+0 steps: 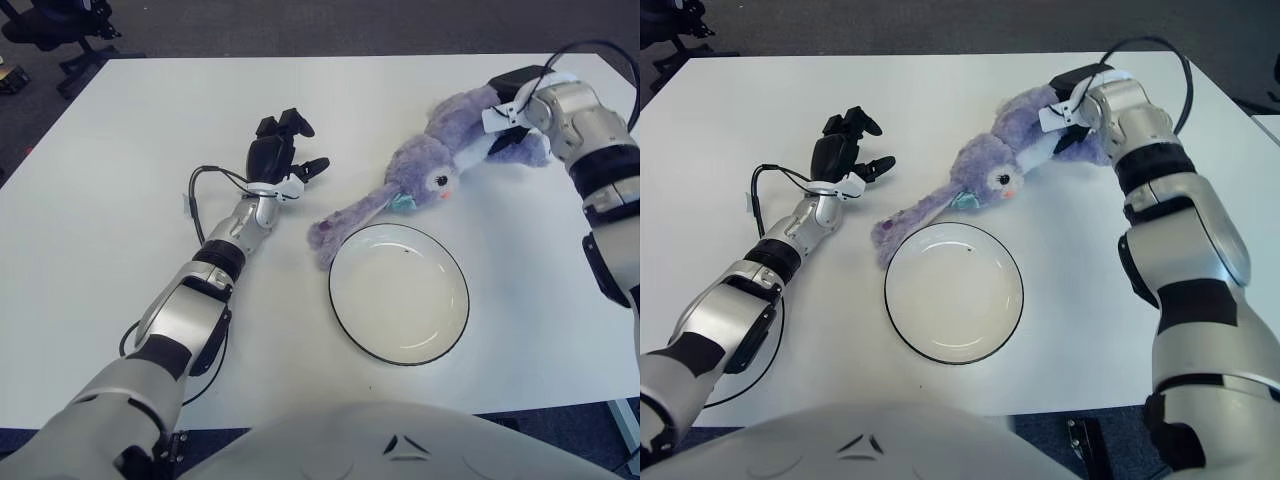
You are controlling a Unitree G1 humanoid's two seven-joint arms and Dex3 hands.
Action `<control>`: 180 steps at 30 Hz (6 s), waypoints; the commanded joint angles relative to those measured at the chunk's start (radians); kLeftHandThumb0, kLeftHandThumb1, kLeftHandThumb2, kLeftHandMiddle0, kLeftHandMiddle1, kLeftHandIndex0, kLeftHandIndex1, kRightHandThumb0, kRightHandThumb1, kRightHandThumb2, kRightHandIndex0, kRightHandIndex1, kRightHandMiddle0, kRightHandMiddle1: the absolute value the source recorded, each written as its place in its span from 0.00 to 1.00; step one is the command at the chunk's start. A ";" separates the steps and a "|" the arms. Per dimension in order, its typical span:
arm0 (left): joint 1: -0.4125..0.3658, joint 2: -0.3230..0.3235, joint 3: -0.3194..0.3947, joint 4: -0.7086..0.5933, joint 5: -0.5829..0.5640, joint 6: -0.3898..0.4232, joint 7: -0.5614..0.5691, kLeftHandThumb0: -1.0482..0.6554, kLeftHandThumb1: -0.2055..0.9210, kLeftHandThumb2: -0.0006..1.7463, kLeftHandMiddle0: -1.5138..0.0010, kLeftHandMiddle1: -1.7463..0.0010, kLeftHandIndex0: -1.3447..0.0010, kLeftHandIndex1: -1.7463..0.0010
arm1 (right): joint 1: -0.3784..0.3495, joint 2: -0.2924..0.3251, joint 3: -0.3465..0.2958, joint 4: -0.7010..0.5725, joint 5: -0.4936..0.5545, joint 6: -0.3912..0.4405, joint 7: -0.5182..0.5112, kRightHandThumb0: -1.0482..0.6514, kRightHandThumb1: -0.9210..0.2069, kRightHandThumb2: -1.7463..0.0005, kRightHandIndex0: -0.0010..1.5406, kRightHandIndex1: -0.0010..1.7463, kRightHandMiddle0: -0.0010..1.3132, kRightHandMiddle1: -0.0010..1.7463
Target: Put the doll into the plate.
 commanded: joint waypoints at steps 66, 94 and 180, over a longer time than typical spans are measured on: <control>-0.006 0.106 -0.146 -0.156 0.303 -0.040 0.450 0.46 1.00 0.26 0.83 0.39 0.82 0.04 | 0.003 0.220 0.134 0.203 0.026 0.223 0.059 0.39 0.00 0.94 0.69 1.00 0.49 0.73; -0.114 0.283 -0.259 -0.492 0.482 -0.293 0.396 0.29 1.00 0.28 0.70 1.00 0.71 0.86 | 0.026 0.250 0.124 0.212 0.037 0.272 0.099 0.40 0.00 0.92 0.67 1.00 0.46 0.75; -0.311 0.194 -0.366 -0.243 0.582 -0.243 -0.302 0.15 1.00 0.63 0.78 1.00 0.71 0.99 | 0.064 0.224 0.140 0.198 0.054 0.173 0.048 0.45 0.00 0.94 0.39 1.00 0.60 0.04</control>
